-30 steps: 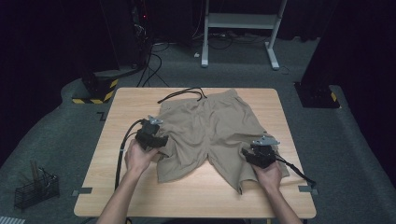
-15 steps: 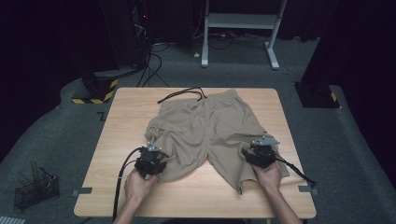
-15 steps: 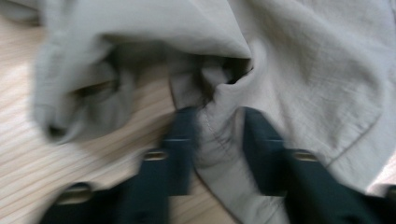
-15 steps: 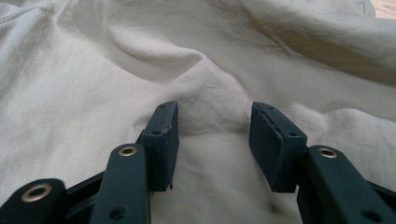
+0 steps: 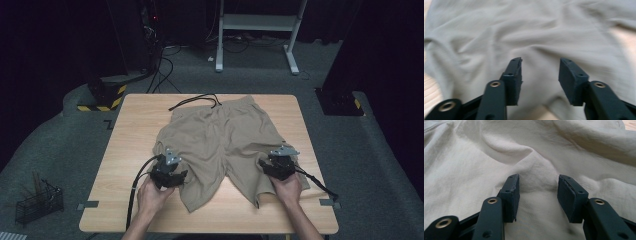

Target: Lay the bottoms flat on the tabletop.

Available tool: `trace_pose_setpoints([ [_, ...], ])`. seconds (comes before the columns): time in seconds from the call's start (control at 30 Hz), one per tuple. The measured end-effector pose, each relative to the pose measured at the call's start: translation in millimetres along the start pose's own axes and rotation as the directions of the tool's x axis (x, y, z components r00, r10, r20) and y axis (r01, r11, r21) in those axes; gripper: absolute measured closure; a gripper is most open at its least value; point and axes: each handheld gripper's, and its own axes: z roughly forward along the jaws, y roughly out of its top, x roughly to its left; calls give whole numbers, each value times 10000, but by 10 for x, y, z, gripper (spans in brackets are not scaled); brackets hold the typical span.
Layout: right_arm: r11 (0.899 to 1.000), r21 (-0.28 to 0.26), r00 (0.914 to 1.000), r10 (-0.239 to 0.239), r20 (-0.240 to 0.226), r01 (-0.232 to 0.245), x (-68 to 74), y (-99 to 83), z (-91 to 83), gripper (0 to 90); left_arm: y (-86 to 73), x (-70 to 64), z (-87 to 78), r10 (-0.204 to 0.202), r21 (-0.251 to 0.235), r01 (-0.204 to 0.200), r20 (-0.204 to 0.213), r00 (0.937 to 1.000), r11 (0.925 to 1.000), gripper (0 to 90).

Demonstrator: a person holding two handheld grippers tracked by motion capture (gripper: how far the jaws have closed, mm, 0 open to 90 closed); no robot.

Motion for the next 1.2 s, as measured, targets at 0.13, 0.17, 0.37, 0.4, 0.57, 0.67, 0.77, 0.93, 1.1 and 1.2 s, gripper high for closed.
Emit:
trace_pose_setpoints([
  [0.13,10000,0,10000,2,0,-2,0,0,0,521,88,152,352,-475,681,499,-375,9982,9964,493],
  [0.17,10000,-1,10000,3,-1,-3,0,0,0,521,116,198,434,-719,762,744,-350,9968,9943,504],
  [0.37,10000,-2,10000,-4,-1,4,0,0,0,521,370,278,599,-469,1222,469,-34,9989,9914,898],
  [0.4,10000,-2,10000,-2,-3,2,-1,0,0,521,442,295,590,-268,1236,271,-40,9996,9920,899],
  [0.57,10000,-1,10000,1,1,-1,1,0,0,521,845,301,197,-159,-26,161,469,9988,9999,900],
  [0.67,10000,0,10000,-2,4,2,0,0,0,521,1053,341,118,-131,-509,165,660,9977,9986,898],
  [0.77,10000,-3,10000,-4,0,4,0,0,0,521,1094,505,625,-1283,1267,1160,941,9873,9851,891],
  [0.93,10000,-7,10000,3,23,-3,2,-1,-1,519,894,499,795,-1379,1563,1227,903,9863,9801,703],
  [1.1,10000,6,10000,10,11,-10,1,-1,-1,519,707,526,251,-1103,787,1089,145,9938,9909,445],
  [1.2,10000,5,10000,9,15,-9,1,-1,-1,519,482,458,-97,-1047,64,1045,472,9934,9945,394],
])
